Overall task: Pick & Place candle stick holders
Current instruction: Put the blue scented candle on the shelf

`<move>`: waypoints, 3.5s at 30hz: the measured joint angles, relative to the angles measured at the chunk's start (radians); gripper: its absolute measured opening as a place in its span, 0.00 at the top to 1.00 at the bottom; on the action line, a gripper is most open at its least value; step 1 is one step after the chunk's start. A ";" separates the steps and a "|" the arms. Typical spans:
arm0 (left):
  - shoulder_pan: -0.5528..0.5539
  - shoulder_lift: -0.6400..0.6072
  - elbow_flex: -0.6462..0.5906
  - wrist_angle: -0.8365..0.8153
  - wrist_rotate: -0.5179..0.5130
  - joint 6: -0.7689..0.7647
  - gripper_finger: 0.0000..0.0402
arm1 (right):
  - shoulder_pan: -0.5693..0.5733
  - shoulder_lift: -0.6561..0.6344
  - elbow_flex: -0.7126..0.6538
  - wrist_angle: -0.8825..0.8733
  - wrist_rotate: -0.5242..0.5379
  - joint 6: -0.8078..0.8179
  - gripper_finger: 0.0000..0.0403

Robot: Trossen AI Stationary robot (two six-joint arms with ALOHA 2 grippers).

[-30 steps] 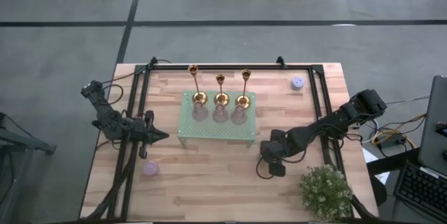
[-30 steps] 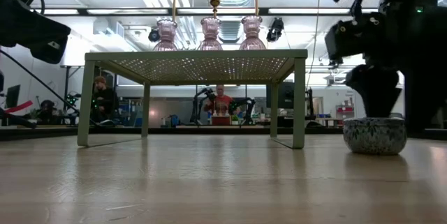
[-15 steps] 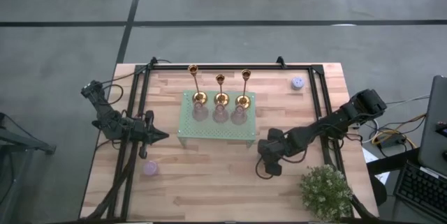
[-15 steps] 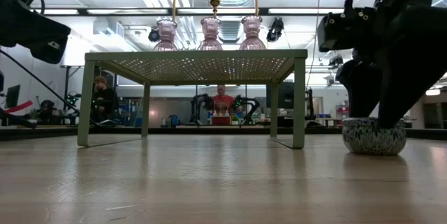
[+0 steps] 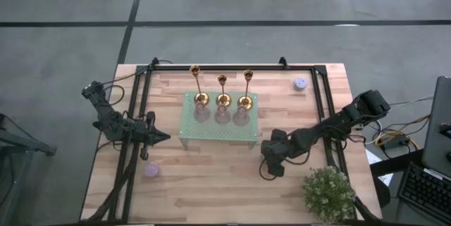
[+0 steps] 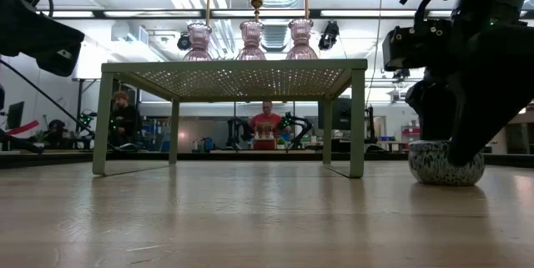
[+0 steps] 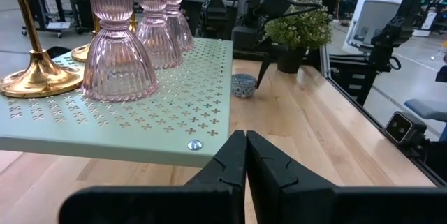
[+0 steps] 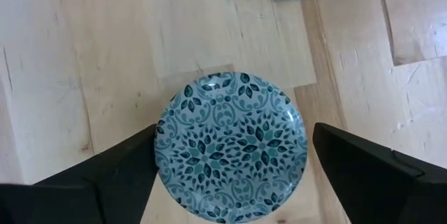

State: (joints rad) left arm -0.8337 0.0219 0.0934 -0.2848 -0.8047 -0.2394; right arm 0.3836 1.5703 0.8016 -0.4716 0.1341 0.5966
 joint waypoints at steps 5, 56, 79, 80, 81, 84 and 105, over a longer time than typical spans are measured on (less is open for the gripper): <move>0.000 0.000 0.000 0.000 0.000 0.000 0.97 | 0.000 0.000 -0.003 0.003 0.000 0.006 0.20; 0.000 0.000 0.000 0.000 0.000 0.000 0.97 | -0.060 0.076 0.647 -0.180 0.054 -0.472 0.27; 0.000 0.002 0.000 0.000 0.000 0.000 0.97 | -0.170 0.483 1.215 -0.571 0.150 -0.416 0.26; 0.000 0.002 0.000 0.000 0.000 0.000 0.97 | -0.169 0.496 1.228 -0.573 0.150 -0.416 0.26; 0.000 0.002 0.000 0.000 0.000 0.000 0.97 | -0.169 0.508 1.237 -0.580 0.148 -0.415 0.26; 0.000 0.002 0.000 0.000 0.000 0.000 0.97 | -0.171 0.534 1.247 -0.592 0.146 -0.418 0.26; 0.000 0.002 0.000 0.000 0.000 0.000 0.97 | -0.218 0.541 1.239 -0.603 0.154 -0.344 0.24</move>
State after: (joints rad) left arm -0.8333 0.0235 0.0933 -0.2848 -0.8051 -0.2394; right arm 0.1654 2.1109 2.0411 -1.0747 0.2885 0.2529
